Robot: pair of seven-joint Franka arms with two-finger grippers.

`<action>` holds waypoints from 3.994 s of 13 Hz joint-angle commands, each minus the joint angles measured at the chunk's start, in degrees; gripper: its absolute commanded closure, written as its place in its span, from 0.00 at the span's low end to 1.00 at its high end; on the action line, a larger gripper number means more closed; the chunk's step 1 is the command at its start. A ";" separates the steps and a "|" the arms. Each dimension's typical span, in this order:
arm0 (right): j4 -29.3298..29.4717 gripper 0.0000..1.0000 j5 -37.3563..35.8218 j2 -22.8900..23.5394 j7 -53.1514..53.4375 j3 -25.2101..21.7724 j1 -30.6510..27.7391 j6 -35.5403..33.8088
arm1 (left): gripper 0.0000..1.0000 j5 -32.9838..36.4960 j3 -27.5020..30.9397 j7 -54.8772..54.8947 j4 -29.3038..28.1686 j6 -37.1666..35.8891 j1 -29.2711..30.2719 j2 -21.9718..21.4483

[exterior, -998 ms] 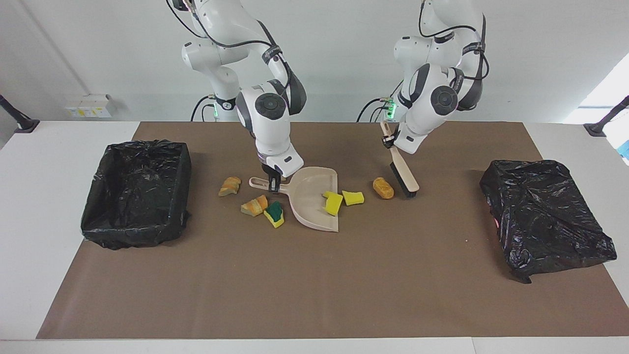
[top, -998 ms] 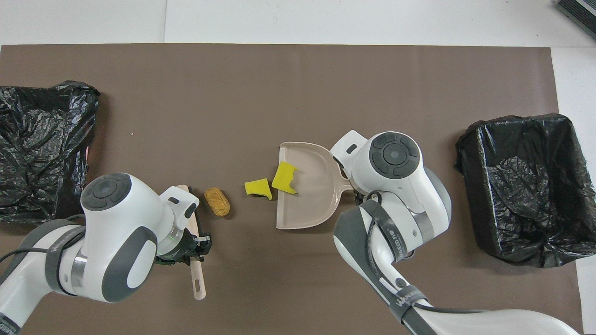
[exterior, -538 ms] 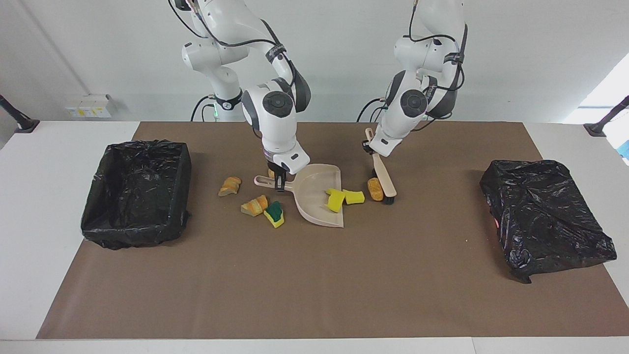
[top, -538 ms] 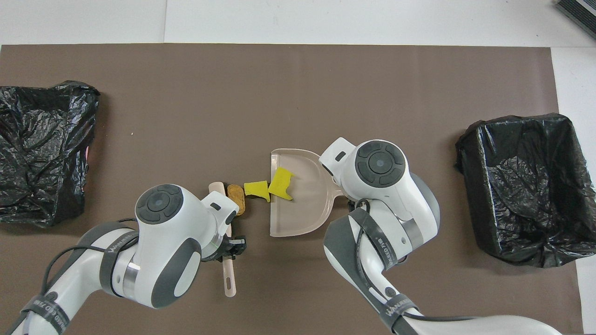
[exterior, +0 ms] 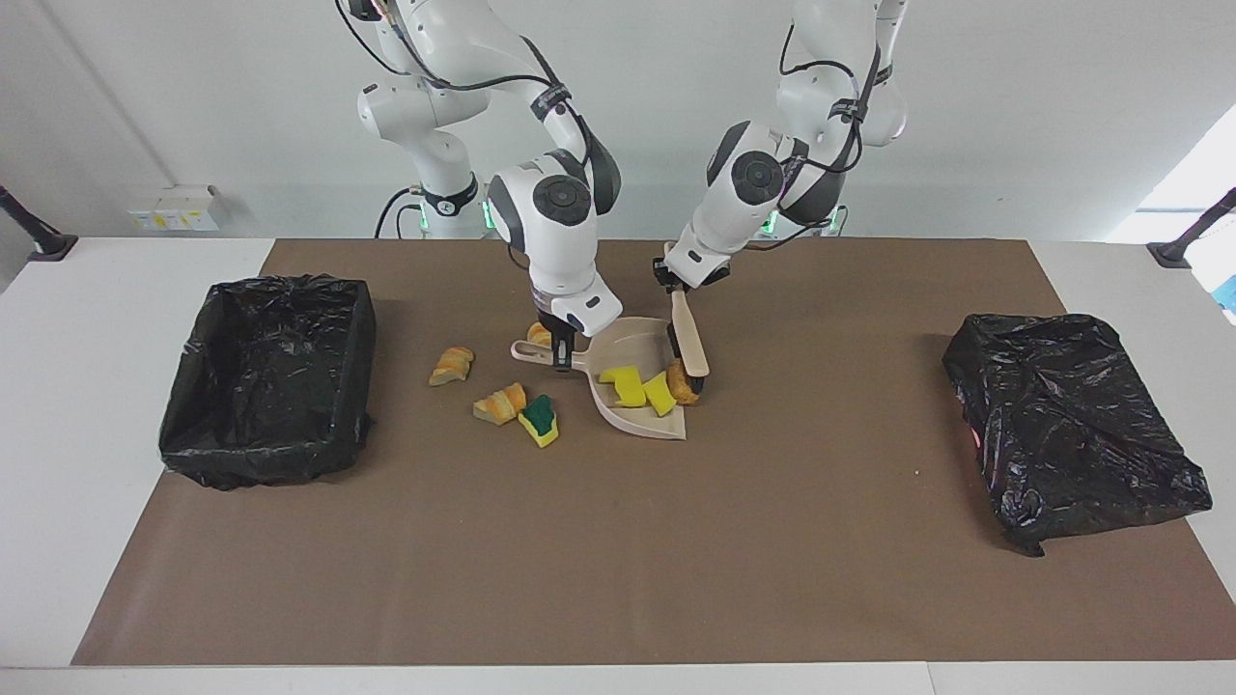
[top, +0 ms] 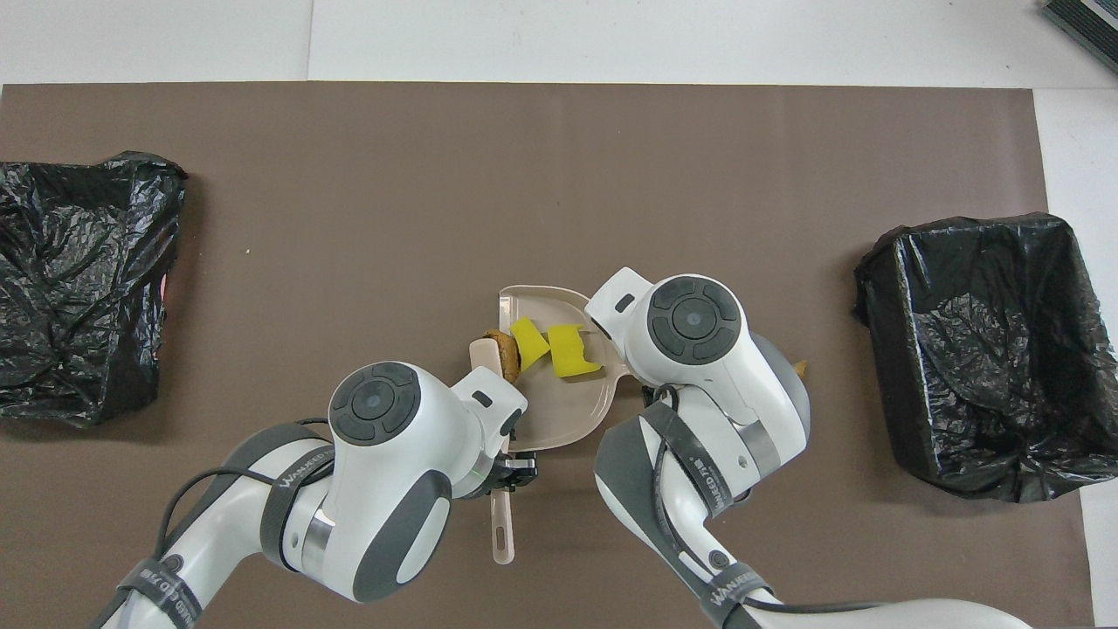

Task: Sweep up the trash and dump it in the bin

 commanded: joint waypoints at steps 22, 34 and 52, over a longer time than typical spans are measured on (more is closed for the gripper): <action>8.68 1.00 9.65 -0.27 -19.35 0.38 -12.87 -1.95 | 1.00 6.10 0.61 5.90 -2.09 -19.44 11.38 -14.66; 19.25 1.00 9.30 -2.11 -51.34 -0.59 -37.13 -20.33 | 1.00 5.13 -0.53 -13.80 -4.13 2.99 -7.35 -2.81; 16.26 1.00 -34.01 -7.91 -51.55 -0.50 -48.84 -14.45 | 0.00 5.04 -0.27 -12.31 -4.05 5.90 -8.58 0.98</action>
